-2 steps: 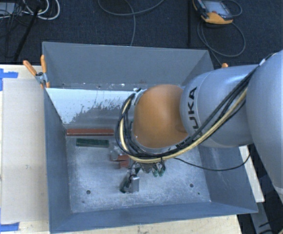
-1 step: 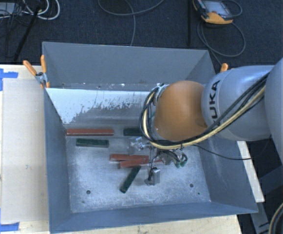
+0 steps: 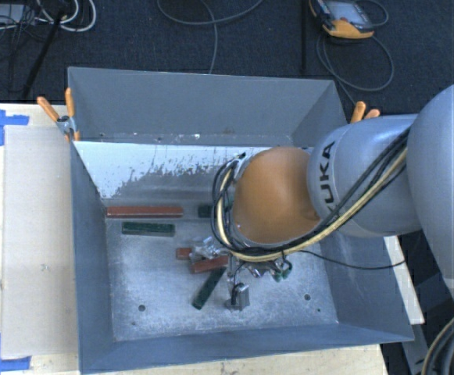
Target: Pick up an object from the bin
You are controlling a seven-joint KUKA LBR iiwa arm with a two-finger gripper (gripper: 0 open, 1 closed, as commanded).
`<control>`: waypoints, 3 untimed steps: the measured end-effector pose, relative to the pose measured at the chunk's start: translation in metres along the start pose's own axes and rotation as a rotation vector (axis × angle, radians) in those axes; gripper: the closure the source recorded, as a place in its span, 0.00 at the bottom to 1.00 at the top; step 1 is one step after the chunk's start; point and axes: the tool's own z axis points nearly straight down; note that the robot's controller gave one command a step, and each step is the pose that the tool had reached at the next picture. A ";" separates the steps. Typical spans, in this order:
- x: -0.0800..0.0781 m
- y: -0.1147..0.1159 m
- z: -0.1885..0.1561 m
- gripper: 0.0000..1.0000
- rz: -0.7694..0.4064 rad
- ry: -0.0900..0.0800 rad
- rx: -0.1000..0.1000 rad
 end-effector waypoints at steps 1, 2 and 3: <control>-0.031 -0.024 0.008 1.00 0.118 -0.007 -0.002; -0.031 -0.024 0.008 1.00 0.119 -0.007 -0.002; -0.031 -0.024 0.005 1.00 0.119 -0.006 -0.003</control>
Offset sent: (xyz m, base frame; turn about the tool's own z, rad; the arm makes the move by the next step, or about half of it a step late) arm 0.0000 0.0000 0.0000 0.0000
